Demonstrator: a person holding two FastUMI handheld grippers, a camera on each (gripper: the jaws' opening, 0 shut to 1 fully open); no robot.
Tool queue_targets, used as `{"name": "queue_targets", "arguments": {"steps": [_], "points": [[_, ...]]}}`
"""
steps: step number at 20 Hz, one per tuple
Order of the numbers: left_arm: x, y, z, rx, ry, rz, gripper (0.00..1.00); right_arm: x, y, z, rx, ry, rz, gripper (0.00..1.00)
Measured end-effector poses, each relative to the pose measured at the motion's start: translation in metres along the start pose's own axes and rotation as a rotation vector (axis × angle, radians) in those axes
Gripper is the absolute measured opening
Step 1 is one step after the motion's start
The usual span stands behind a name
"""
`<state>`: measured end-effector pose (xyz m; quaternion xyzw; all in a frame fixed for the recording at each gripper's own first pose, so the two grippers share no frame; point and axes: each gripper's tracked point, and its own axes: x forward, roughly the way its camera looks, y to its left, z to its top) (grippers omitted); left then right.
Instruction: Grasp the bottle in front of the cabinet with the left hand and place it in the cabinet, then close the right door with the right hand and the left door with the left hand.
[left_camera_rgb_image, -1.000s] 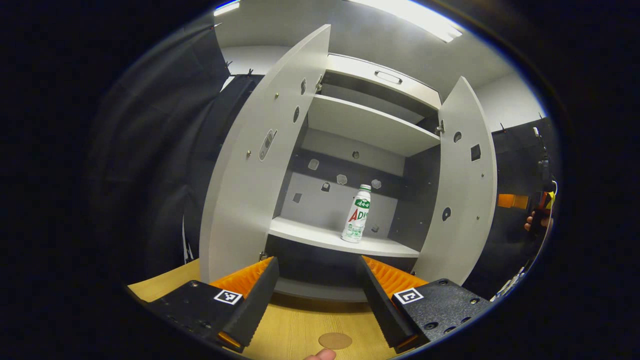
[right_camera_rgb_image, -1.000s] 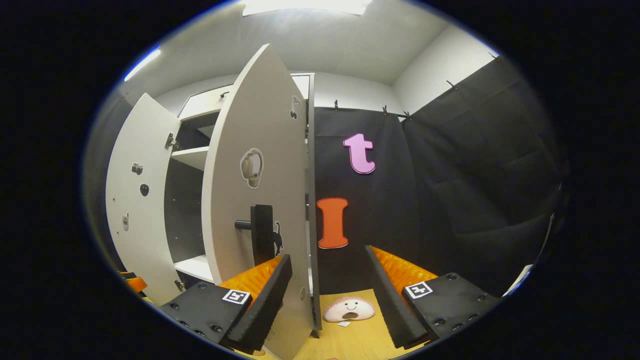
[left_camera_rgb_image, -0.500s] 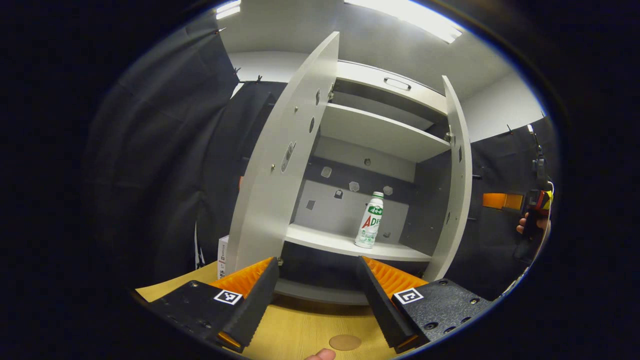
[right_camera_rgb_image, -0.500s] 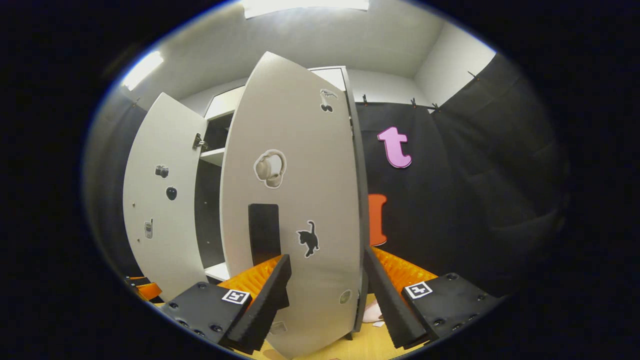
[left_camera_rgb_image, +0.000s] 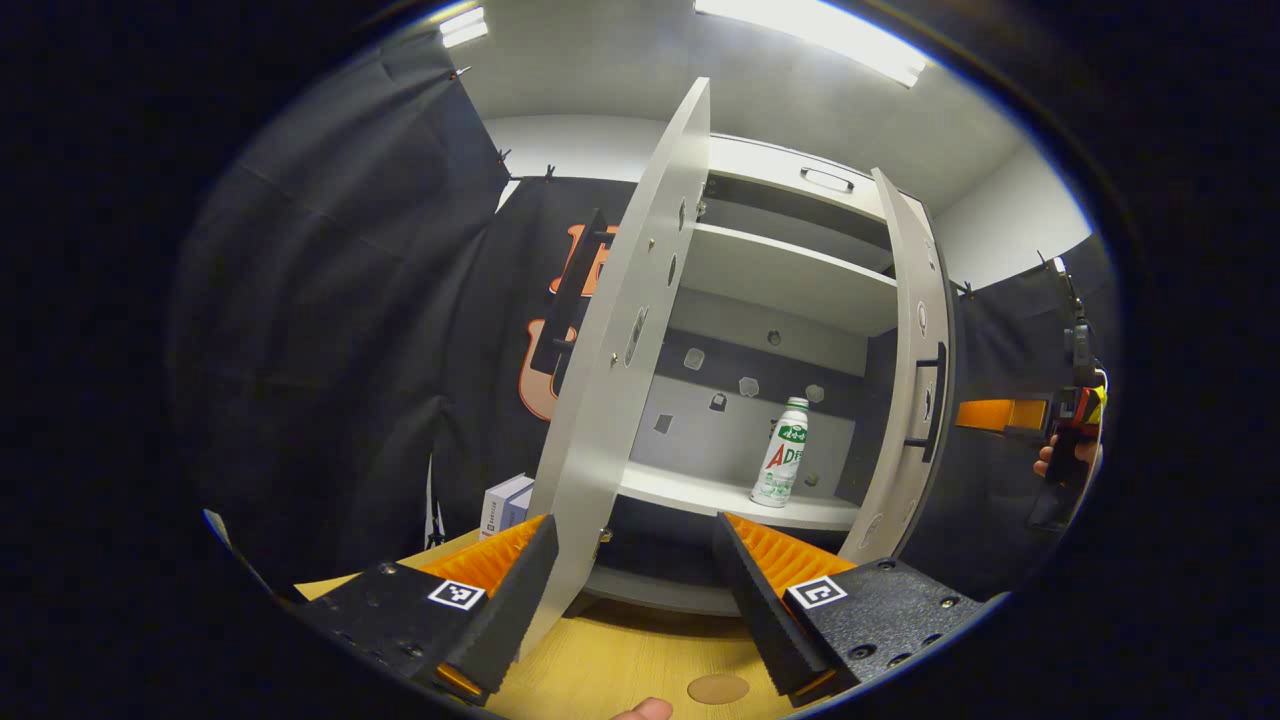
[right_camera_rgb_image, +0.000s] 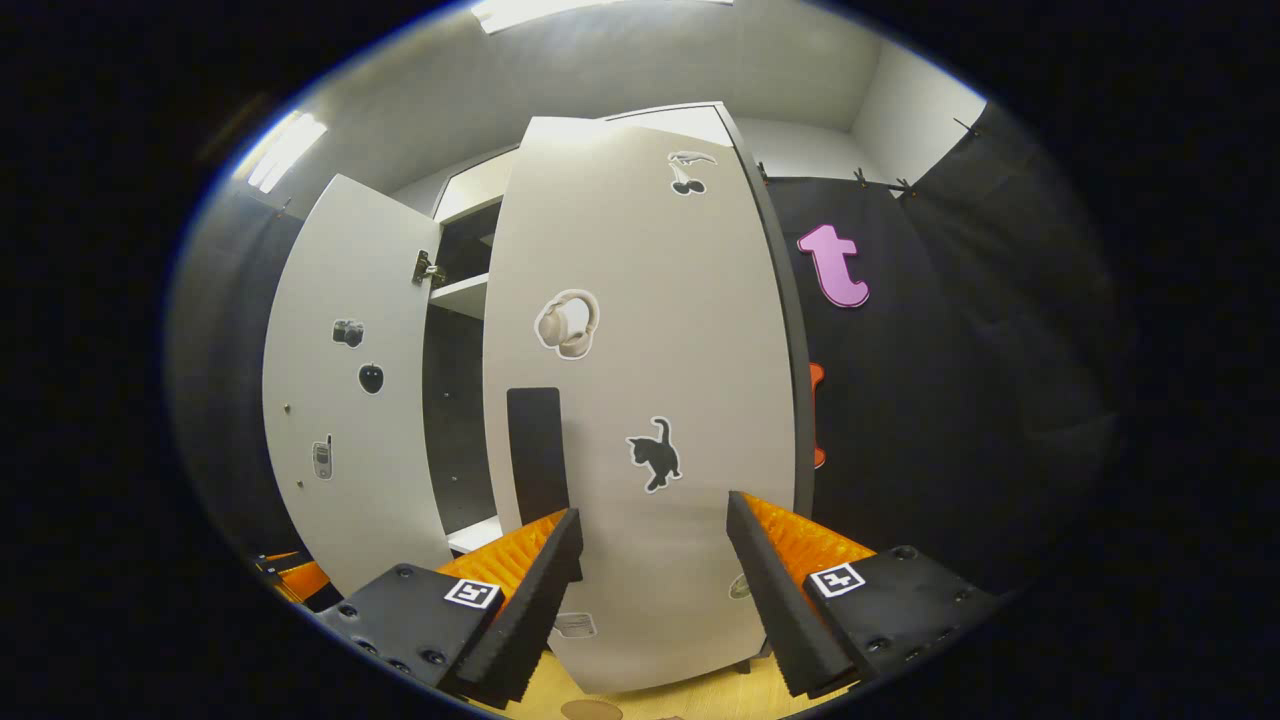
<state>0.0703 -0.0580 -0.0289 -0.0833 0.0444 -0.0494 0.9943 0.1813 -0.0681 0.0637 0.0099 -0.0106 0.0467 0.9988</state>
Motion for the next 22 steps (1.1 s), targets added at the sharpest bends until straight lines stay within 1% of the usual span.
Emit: {"name": "queue_targets", "arguments": {"steps": [2,3,6,7,8,12,15,18,22], "points": [[0.000,0.002,0.001,0.006,-0.001,0.002,0.95,0.009,0.002,-0.001,-0.020,-0.002,-0.009,0.97],[0.000,0.004,0.002,0.008,-0.003,0.004,0.92,0.014,0.003,-0.001,-0.028,-0.005,-0.018,0.97],[0.000,0.012,0.007,0.004,-0.017,0.019,0.92,0.025,0.009,-0.001,-0.036,-0.005,-0.021,0.97],[0.000,0.014,0.009,0.004,-0.024,0.027,0.92,0.027,0.009,-0.001,-0.039,-0.012,-0.023,0.96],[0.001,0.018,0.012,0.005,-0.033,0.034,0.95,0.028,0.010,-0.001,-0.045,-0.014,-0.028,0.96],[0.001,0.035,0.019,0.015,-0.052,0.063,0.95,0.037,0.015,-0.002,-0.060,-0.007,-0.058,0.96],[0.002,0.054,0.027,0.036,-0.073,0.100,0.94,0.045,0.018,-0.003,-0.083,-0.009,-0.077,0.96],[0.002,0.072,0.033,0.055,-0.088,0.137,0.95,0.047,0.020,-0.005,-0.061,-0.008,-0.105,0.96],[-0.001,0.091,0.037,0.034,-0.093,0.177,0.95,0.054,0.023,-0.007,-0.036,0.005,-0.117,0.95]]}}
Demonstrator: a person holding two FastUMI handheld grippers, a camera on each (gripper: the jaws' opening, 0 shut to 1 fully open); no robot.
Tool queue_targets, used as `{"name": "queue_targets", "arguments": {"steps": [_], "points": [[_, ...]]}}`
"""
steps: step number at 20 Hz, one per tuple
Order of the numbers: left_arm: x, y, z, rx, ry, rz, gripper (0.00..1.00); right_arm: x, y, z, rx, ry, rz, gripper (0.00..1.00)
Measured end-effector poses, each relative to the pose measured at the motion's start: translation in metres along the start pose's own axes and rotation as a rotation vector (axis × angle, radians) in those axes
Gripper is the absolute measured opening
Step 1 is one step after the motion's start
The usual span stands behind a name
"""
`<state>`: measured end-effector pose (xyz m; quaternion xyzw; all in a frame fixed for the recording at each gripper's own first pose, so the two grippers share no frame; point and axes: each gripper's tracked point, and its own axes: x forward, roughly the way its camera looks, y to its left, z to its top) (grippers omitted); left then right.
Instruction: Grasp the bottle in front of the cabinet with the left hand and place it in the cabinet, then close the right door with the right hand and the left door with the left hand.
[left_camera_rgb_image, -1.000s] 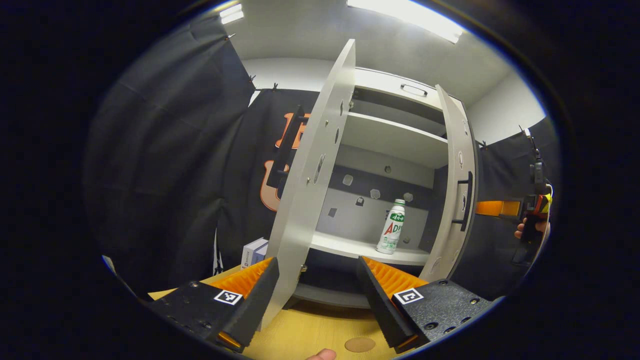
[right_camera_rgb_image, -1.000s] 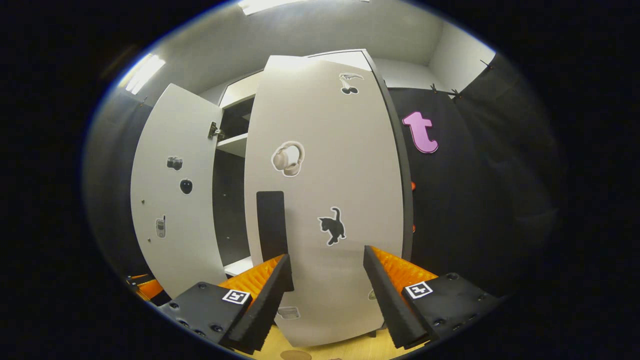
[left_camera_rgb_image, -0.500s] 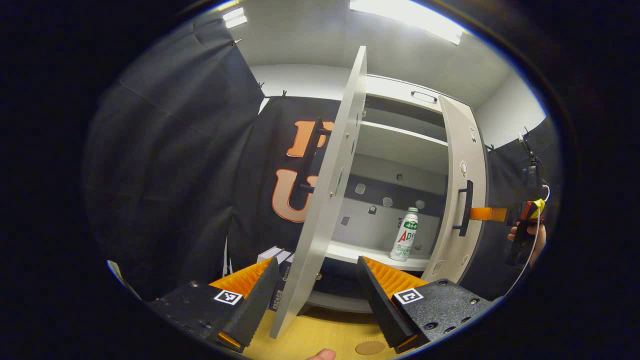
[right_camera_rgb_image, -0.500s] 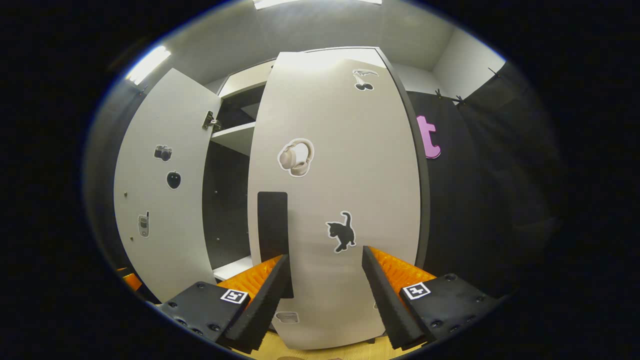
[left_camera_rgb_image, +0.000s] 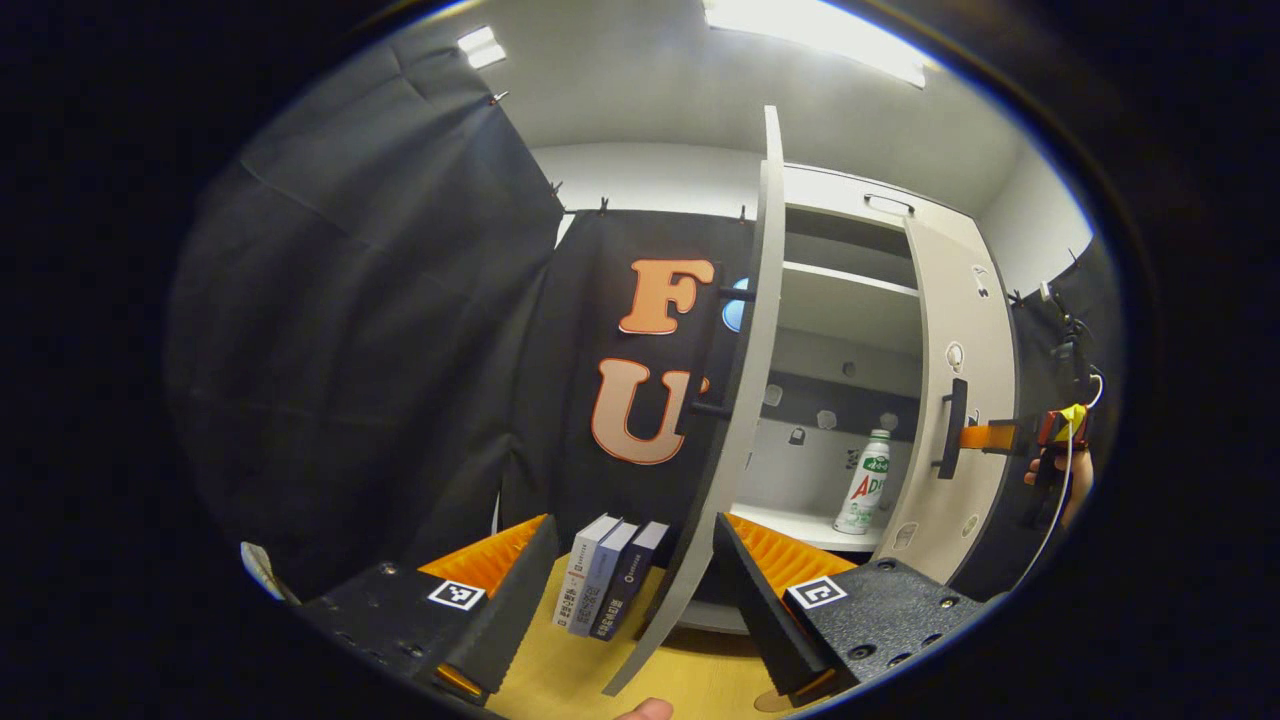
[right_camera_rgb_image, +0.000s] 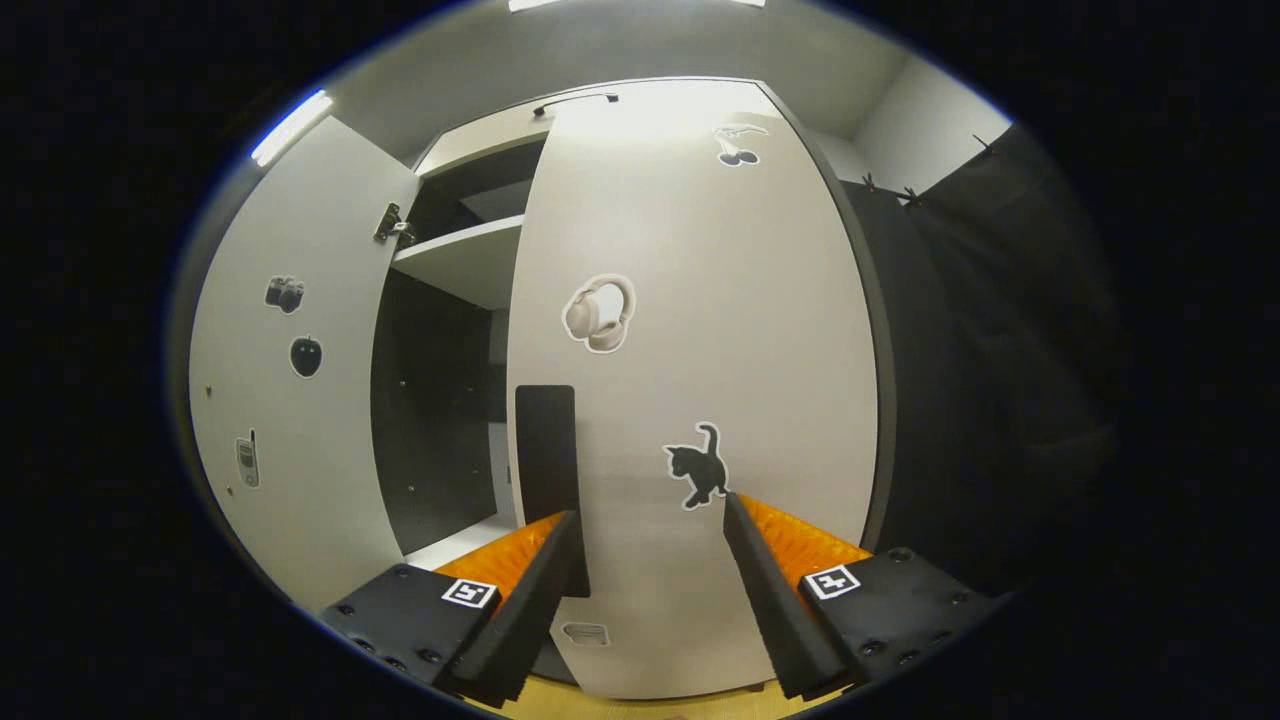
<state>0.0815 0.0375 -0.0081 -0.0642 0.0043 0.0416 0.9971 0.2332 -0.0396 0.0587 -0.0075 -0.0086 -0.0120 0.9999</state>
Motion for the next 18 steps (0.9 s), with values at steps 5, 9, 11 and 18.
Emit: {"name": "queue_targets", "arguments": {"steps": [5,9,11,18], "points": [[0.001,0.019,0.006,0.024,-0.009,0.039,0.95,0.005,0.001,0.000,-0.013,-0.005,-0.017,0.96],[0.007,0.025,0.018,0.018,-0.034,0.042,0.95,0.005,-0.001,-0.001,-0.014,-0.001,-0.030,0.95],[0.015,0.035,0.027,-0.015,-0.049,0.068,0.95,0.000,0.001,0.001,0.020,0.005,-0.019,0.96],[0.058,0.052,0.070,0.039,-0.112,0.095,0.94,-0.055,-0.020,0.004,0.016,-0.022,-0.002,0.96]]}}
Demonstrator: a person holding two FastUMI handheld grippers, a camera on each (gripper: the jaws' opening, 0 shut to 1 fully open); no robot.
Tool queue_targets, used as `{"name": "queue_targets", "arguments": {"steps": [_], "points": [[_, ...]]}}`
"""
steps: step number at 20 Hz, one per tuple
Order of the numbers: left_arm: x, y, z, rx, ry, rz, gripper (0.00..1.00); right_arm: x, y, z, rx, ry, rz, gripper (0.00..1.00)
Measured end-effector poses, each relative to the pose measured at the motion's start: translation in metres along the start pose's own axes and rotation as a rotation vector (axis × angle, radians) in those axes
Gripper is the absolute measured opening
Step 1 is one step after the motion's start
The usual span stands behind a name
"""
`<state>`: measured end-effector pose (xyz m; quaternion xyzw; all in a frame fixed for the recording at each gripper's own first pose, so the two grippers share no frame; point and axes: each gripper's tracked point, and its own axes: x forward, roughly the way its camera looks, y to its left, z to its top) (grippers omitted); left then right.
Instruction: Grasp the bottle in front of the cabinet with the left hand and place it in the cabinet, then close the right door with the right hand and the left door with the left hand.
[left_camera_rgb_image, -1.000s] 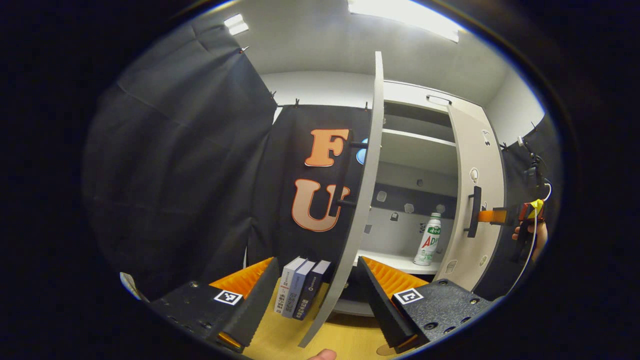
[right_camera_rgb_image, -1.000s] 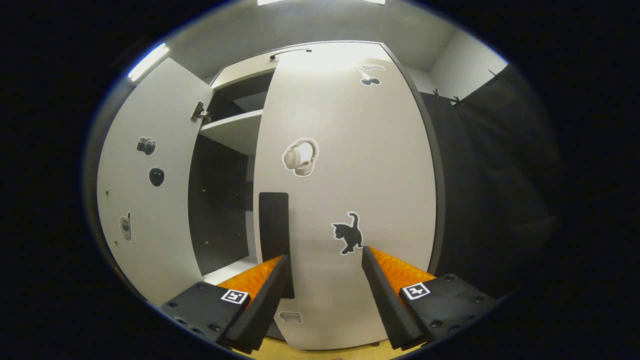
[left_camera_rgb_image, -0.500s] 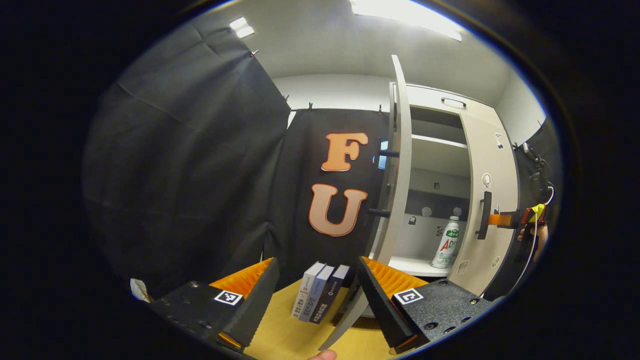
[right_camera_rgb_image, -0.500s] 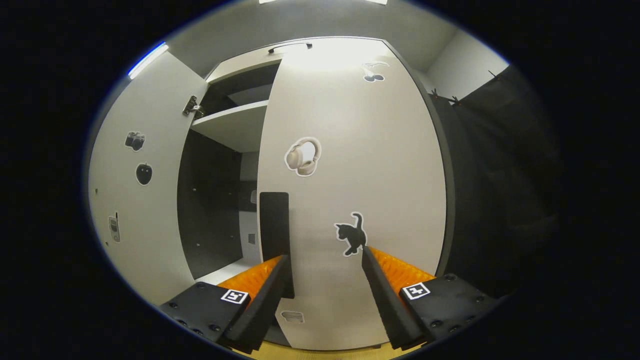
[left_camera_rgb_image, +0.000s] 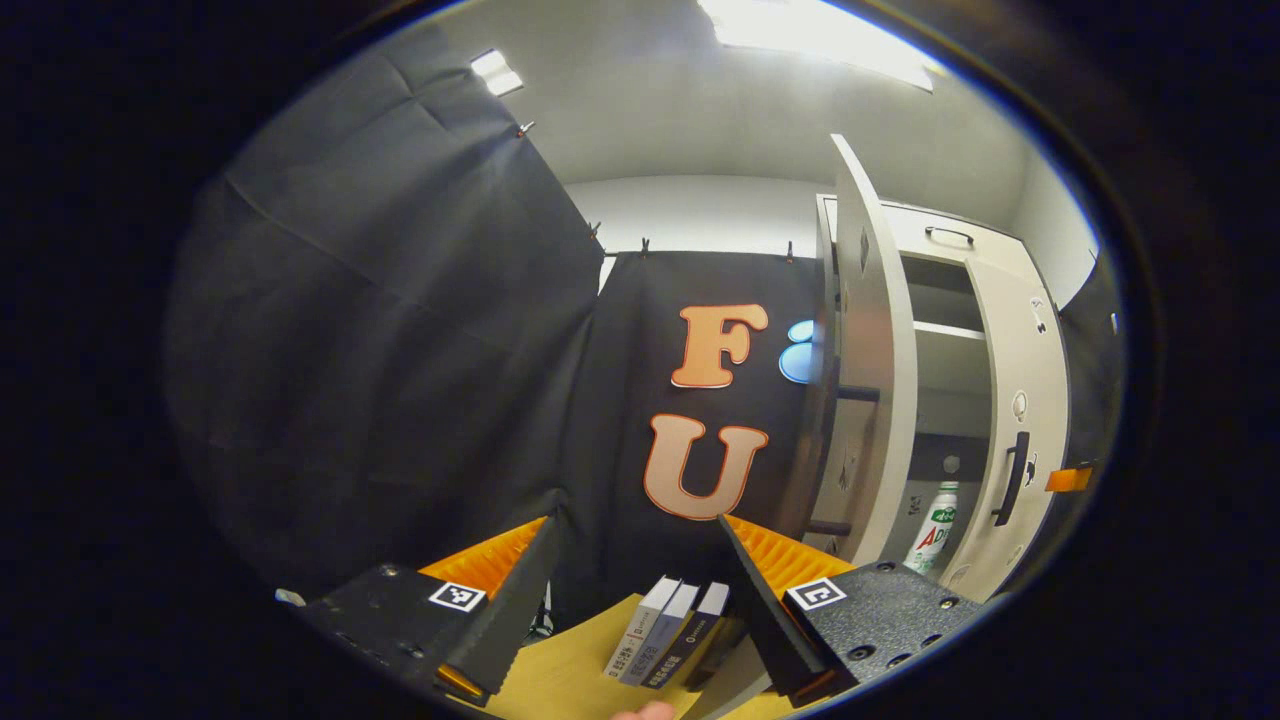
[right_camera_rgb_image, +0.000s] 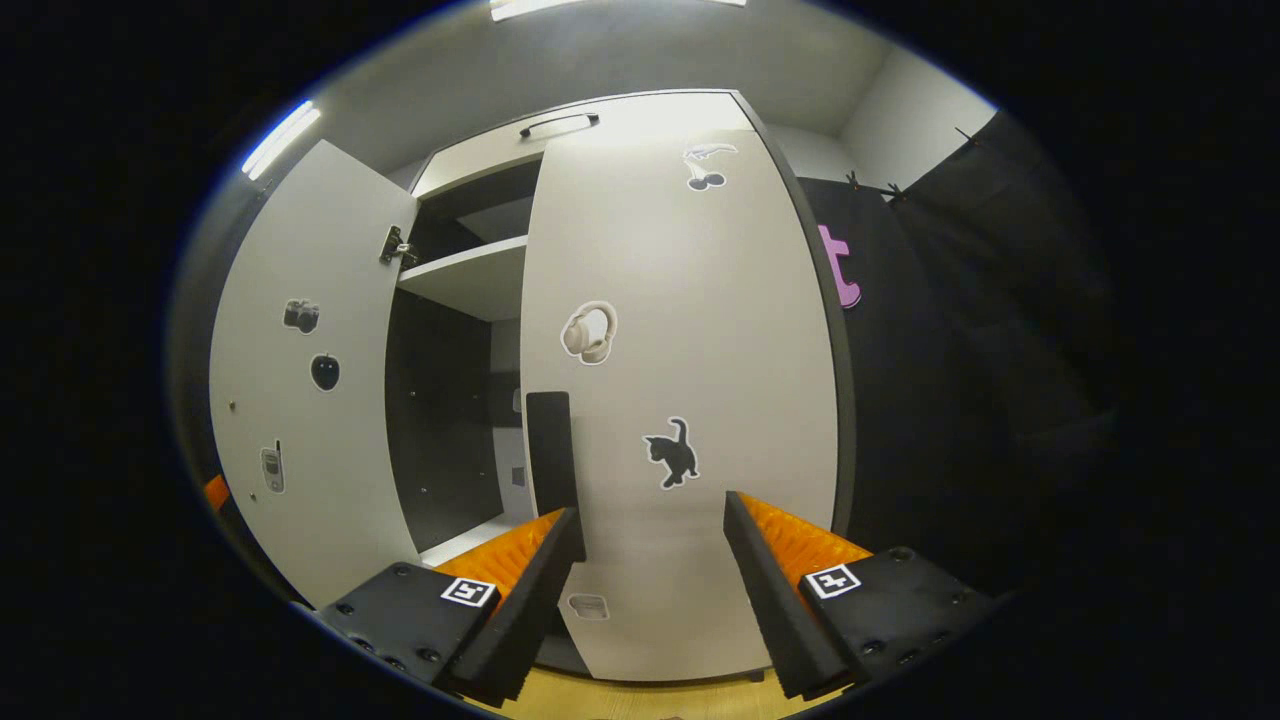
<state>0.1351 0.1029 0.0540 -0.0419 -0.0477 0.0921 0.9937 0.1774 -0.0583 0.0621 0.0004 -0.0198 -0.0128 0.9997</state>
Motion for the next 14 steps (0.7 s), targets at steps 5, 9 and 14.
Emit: {"name": "queue_targets", "arguments": {"steps": [5,9,14], "points": [[0.019,-0.023,0.000,-0.003,0.004,-0.051,0.94,-0.043,-0.016,-0.008,-0.005,0.006,-0.004,0.96],[0.020,-0.034,0.004,0.040,-0.016,-0.057,0.94,-0.064,-0.033,-0.020,0.024,0.027,-0.017,0.96],[0.013,-0.054,0.004,0.058,0.001,-0.102,0.92,-0.076,-0.054,-0.036,0.045,0.056,-0.029,0.97]]}}
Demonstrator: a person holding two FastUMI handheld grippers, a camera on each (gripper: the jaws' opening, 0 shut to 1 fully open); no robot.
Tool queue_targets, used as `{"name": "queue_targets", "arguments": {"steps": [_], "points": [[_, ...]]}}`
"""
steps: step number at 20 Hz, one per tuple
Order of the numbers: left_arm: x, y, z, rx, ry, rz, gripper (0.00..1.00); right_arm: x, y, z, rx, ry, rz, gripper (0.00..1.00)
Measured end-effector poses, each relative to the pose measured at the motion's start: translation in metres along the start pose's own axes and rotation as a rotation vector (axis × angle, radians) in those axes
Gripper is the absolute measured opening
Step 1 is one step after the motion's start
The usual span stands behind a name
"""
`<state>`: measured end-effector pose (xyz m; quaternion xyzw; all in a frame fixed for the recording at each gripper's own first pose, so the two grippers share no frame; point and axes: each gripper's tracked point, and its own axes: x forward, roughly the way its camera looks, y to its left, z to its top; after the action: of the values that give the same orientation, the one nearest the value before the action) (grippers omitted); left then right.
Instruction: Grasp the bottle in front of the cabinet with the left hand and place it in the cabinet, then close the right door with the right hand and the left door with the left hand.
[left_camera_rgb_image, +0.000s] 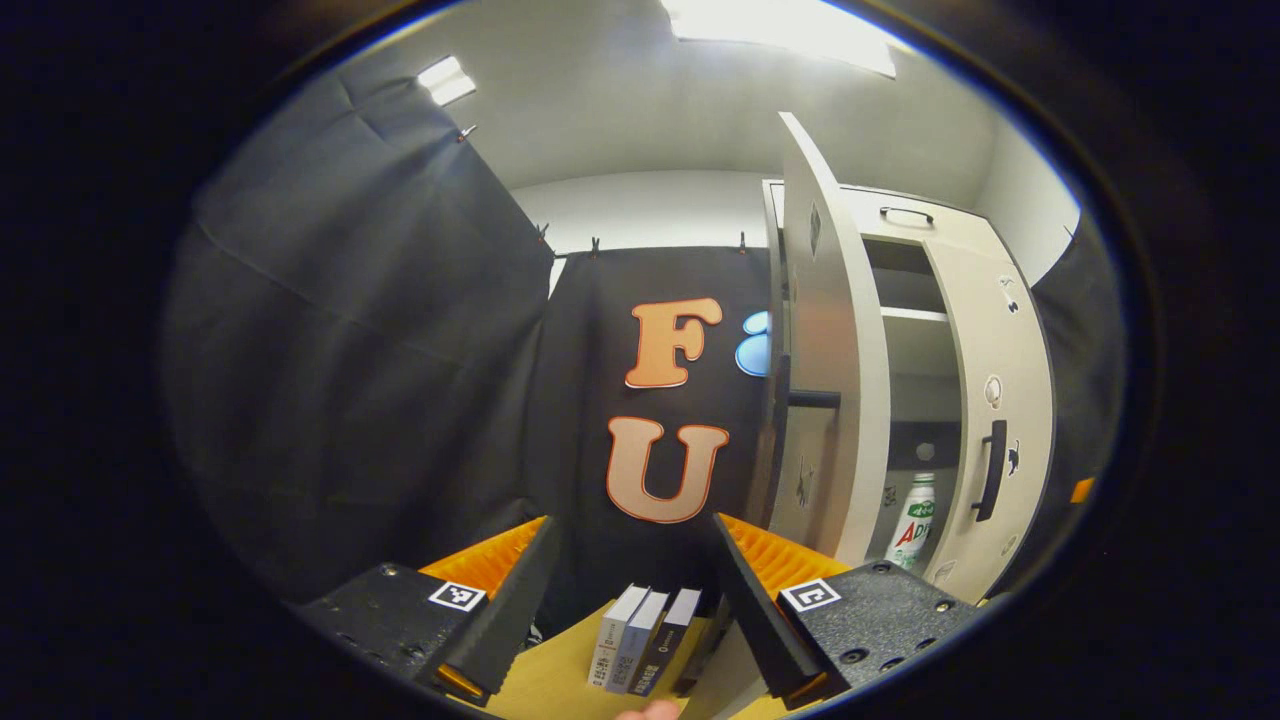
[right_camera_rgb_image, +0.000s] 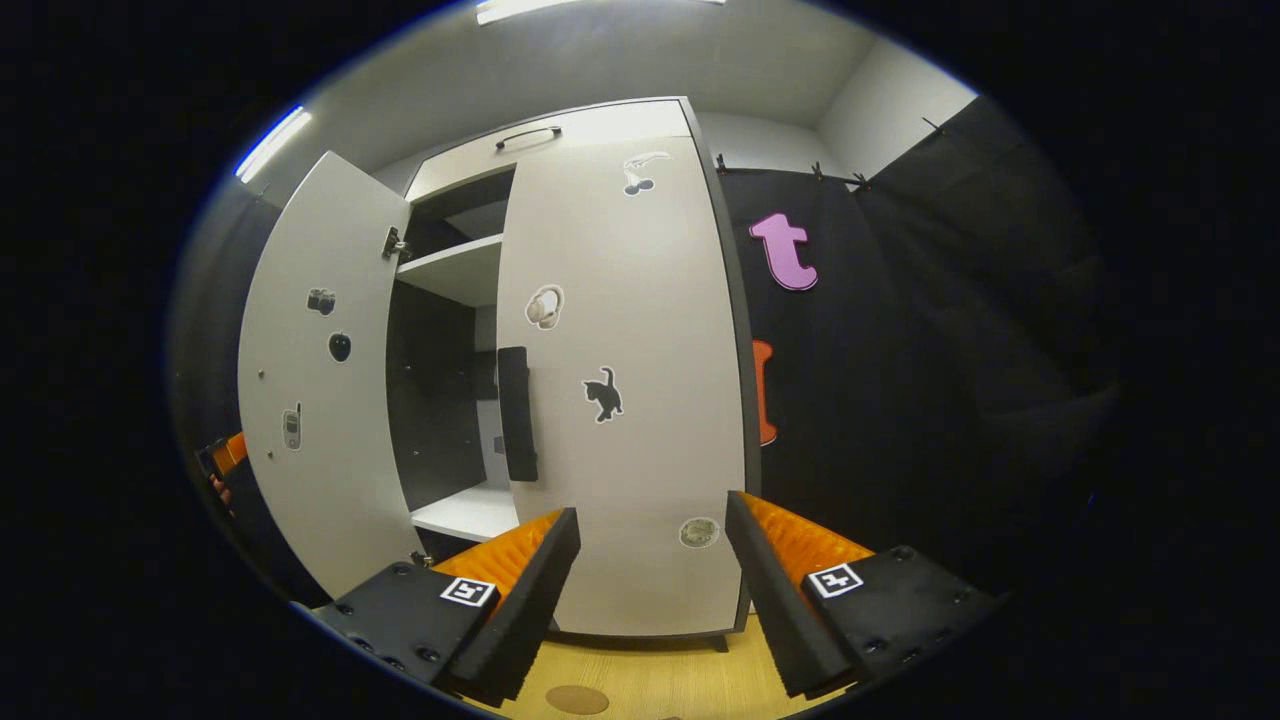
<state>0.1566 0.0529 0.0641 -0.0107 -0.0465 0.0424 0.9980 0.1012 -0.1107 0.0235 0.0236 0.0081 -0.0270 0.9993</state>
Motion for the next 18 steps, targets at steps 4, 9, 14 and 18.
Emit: {"name": "queue_targets", "arguments": {"steps": [4,9,14,18], "points": [[-0.010,-0.033,0.000,-0.003,0.012,-0.071,0.92,-0.004,-0.016,-0.005,0.003,0.012,-0.009,0.97],[-0.018,-0.083,-0.004,-0.008,0.018,-0.161,0.93,-0.012,-0.032,-0.001,-0.018,0.007,-0.017,0.97],[-0.015,-0.127,-0.013,-0.034,0.034,-0.245,0.96,-0.021,-0.050,0.004,-0.020,0.002,-0.043,0.97],[-0.009,-0.158,-0.013,-0.046,0.034,-0.312,0.94,-0.030,-0.066,0.007,-0.015,-0.002,-0.083,0.97]]}}
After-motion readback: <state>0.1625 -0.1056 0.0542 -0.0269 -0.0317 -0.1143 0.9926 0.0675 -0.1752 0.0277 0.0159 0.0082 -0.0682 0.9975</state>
